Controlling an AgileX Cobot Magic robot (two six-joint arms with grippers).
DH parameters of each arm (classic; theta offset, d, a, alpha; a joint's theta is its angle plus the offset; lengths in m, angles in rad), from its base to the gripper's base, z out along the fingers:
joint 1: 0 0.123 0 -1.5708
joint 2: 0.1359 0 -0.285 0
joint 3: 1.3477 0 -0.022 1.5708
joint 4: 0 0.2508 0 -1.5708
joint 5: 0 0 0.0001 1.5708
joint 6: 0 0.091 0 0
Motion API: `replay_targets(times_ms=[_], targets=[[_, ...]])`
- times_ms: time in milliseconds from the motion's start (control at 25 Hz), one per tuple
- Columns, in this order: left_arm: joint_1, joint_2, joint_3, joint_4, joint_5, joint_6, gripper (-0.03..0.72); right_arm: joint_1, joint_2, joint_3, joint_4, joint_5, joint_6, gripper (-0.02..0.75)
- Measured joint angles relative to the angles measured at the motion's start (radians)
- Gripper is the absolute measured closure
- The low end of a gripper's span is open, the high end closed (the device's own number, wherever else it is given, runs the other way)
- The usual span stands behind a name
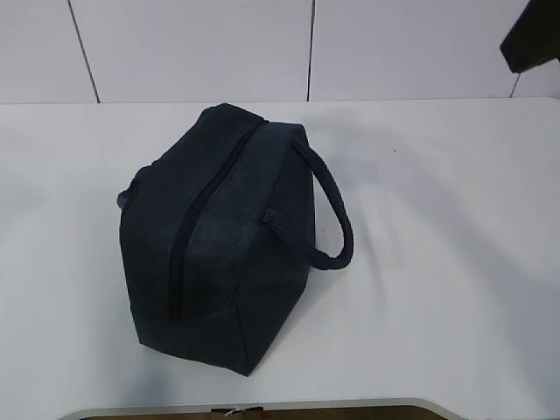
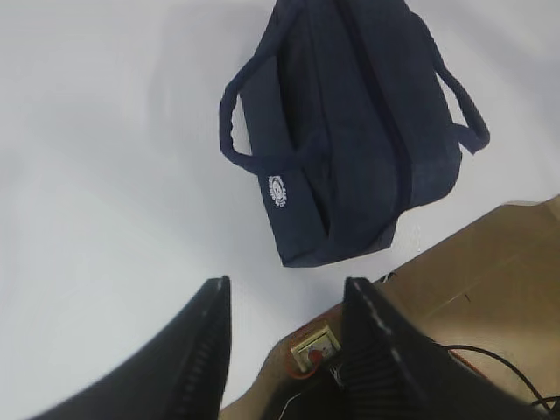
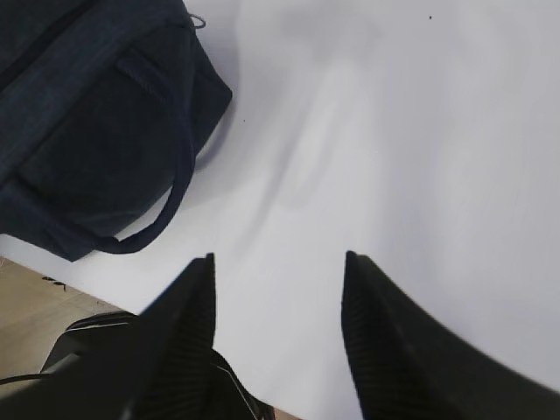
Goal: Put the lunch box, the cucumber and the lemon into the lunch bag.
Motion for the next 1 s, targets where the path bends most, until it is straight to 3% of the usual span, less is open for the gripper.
replay_targets(times_ms=[480,1000], targets=[[0.0,-0.333,0.191,0.001,0.007,0.0,0.399,0.0,-0.279,0.187,0.002,0.002,-0.004,0.353],[0.0,-0.595,0.205,-0.002,0.02,0.0,0.445,0.0,-0.583,0.385,0.002,0.008,-0.032,0.353]])
